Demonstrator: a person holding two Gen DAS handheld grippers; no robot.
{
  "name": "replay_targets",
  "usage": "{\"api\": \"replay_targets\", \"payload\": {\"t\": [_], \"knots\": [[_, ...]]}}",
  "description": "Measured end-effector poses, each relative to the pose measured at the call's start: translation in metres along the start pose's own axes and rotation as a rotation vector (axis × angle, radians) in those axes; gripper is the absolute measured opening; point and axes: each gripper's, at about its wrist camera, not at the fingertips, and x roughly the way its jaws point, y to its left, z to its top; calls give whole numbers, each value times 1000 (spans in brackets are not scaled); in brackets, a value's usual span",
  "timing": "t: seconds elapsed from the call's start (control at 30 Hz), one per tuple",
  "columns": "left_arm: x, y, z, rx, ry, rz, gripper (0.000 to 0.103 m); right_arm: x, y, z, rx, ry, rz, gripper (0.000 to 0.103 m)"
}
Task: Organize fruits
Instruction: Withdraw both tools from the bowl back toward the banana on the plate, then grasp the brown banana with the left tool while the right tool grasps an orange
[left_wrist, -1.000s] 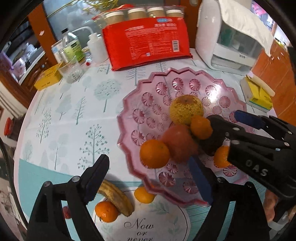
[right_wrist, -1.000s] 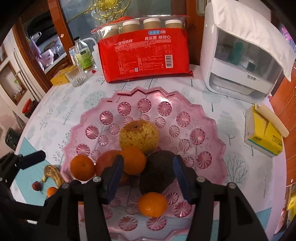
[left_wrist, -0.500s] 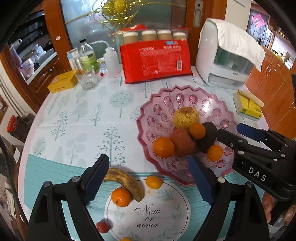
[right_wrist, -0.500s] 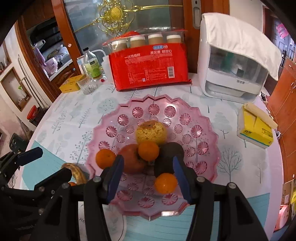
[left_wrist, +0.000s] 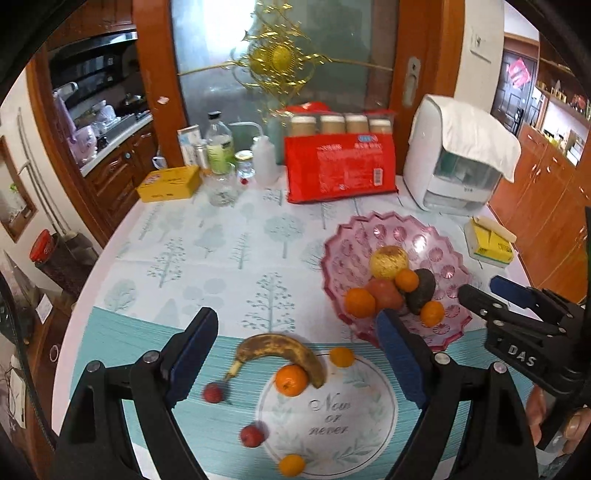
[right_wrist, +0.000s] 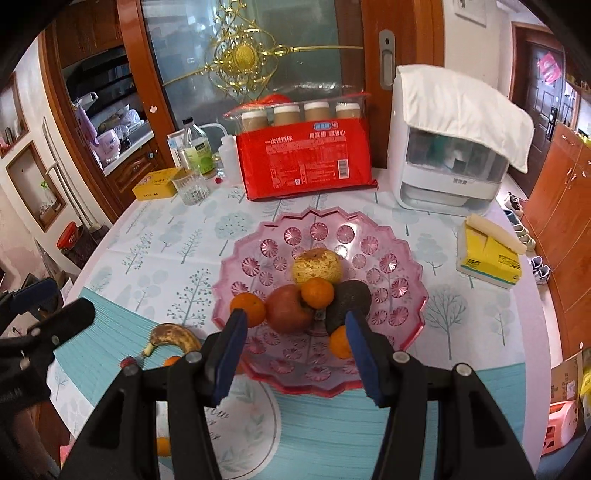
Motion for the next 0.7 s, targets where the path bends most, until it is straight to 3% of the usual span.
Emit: {"api": "replay_targets", "payload": {"t": [0.37,0.7], "knots": [[-36,87,-11,-74,-40,-19,87,-38,51,-14,8,-27,-38,56],[-32,161,-11,-68,-42,-27,87,-41,110,-28,30,-20,-57,56]]}}
